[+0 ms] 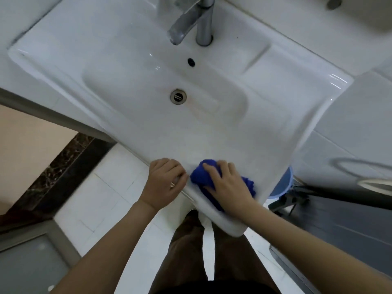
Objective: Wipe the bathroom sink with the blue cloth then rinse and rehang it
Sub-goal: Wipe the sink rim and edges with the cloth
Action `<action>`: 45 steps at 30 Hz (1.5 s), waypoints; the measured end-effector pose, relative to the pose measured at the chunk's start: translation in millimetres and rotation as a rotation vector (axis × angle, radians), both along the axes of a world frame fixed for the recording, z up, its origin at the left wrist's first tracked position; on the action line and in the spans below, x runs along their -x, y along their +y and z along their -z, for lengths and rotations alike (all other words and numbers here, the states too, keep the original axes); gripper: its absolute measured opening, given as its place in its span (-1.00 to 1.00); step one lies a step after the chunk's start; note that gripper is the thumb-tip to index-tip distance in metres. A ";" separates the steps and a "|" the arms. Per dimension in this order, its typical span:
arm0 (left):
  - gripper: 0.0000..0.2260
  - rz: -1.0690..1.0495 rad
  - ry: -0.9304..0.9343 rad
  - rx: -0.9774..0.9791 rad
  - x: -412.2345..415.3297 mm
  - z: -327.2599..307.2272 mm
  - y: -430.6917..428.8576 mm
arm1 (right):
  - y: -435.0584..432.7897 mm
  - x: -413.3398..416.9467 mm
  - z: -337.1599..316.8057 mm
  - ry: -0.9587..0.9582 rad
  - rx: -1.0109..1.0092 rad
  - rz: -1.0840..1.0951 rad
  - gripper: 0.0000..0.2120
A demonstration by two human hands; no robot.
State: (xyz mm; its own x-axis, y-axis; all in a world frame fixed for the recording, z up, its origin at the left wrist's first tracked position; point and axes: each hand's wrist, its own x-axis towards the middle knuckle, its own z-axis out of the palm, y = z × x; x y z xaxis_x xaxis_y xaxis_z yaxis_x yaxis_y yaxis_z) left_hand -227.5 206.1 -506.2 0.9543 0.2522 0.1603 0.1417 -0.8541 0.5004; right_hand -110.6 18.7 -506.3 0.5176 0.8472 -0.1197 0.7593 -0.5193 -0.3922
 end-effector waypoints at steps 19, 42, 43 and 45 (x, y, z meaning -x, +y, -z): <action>-0.63 0.147 0.088 -0.126 30.0 5.2 27.4 | 16.6 -66.0 5.3 -0.094 -0.047 0.289 -0.52; -0.67 0.111 0.049 -0.102 29.8 9.9 23.6 | 13.0 -75.7 6.9 -0.193 -0.066 0.276 -0.55; -0.66 0.116 0.056 -0.101 30.1 9.9 24.1 | 8.4 -50.9 5.9 -0.177 -0.066 0.152 -0.55; -0.65 0.123 0.057 -0.097 29.4 10.5 24.6 | 3.0 -40.8 7.6 -0.153 -0.086 -0.066 -0.53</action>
